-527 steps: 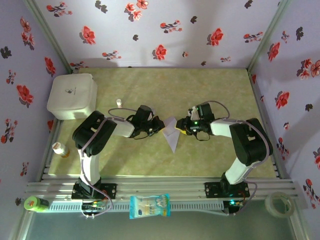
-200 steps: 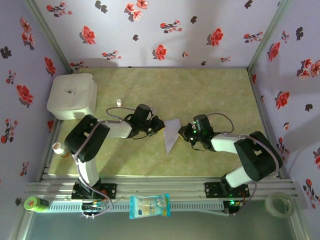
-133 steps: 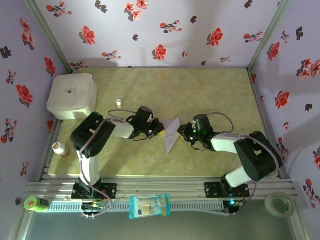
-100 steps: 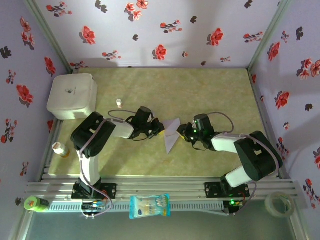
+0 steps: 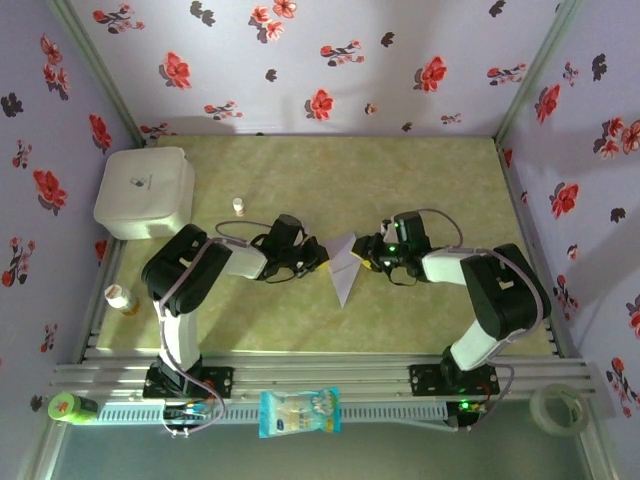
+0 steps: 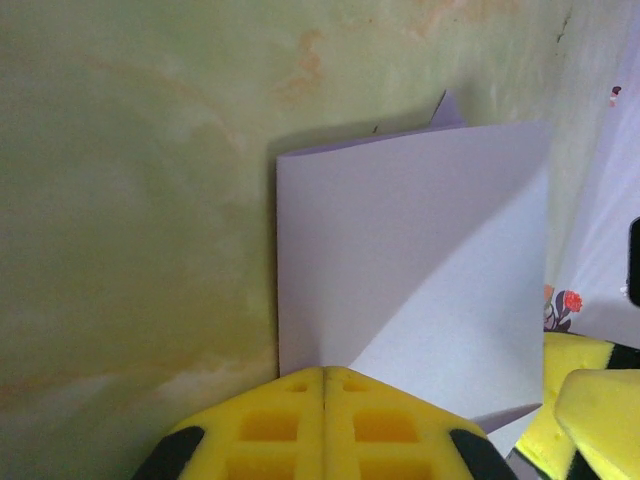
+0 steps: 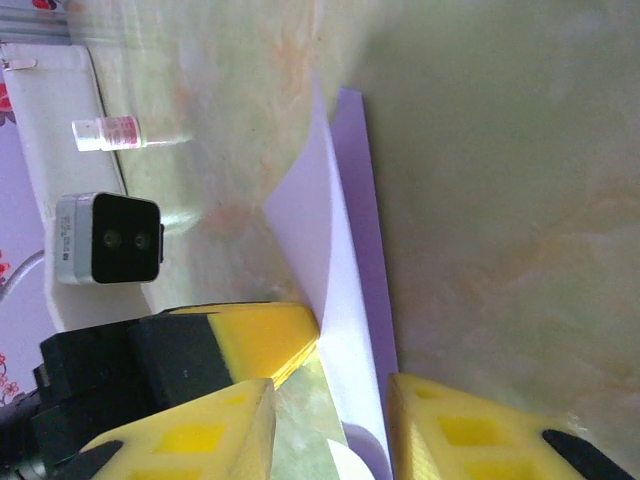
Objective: Fold a paper plane with a square sheet of paper (pick it up from the middle)
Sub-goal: Fold the wing for the fifth time at the center of the table.
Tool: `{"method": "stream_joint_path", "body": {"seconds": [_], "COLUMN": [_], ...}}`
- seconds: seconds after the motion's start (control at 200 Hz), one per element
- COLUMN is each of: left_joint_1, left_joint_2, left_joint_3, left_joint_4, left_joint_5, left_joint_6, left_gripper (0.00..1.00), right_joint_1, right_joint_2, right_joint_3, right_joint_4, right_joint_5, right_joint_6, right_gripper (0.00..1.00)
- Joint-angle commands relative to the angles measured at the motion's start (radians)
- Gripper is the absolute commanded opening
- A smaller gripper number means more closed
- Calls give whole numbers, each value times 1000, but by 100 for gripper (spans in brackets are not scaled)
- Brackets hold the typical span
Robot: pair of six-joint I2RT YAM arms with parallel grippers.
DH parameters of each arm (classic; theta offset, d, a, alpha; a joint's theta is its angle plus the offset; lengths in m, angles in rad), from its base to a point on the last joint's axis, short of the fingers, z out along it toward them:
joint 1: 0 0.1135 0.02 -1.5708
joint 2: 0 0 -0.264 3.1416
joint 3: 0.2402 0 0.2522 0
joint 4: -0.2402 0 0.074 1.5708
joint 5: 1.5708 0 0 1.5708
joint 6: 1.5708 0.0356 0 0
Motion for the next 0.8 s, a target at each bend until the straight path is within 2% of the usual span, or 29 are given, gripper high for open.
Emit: {"method": "stream_joint_path", "body": {"seconds": [0.0,0.205,0.38,0.495,0.525,0.59,0.675,0.795], "left_joint_1": [-7,-6,-6,-6,-6,-6,-6,-5], "left_joint_2": [48,50,48,39,33,18,-19,-66], "left_joint_3": [-19,-4,-4,-9,-11,-14,-19,-12], "left_joint_4": [-67,-89,-86,-82,-79,-70,-55,-49], "left_joint_5": [-9,-9,-12,-10,-9,-8,-7,-7], "left_joint_6": [23,32,30,30,33,37,35,28], "left_gripper": [0,0,0,0,0,1,7,12], "right_joint_1": [-12,-20,-22,-22,-22,-22,-22,-20], "right_joint_2": [6,56,95,98,97,87,59,21], "right_joint_3": [50,150,187,194,192,187,161,90], "right_joint_4": [-92,-287,-329,-342,-343,-338,-309,-218], "right_joint_5": [-58,-80,-88,-77,-76,-67,-49,33], "right_joint_6": [-105,-263,-303,-313,-314,-306,-257,-68], "right_gripper": [34,32,29,20,15,9,6,3]}}
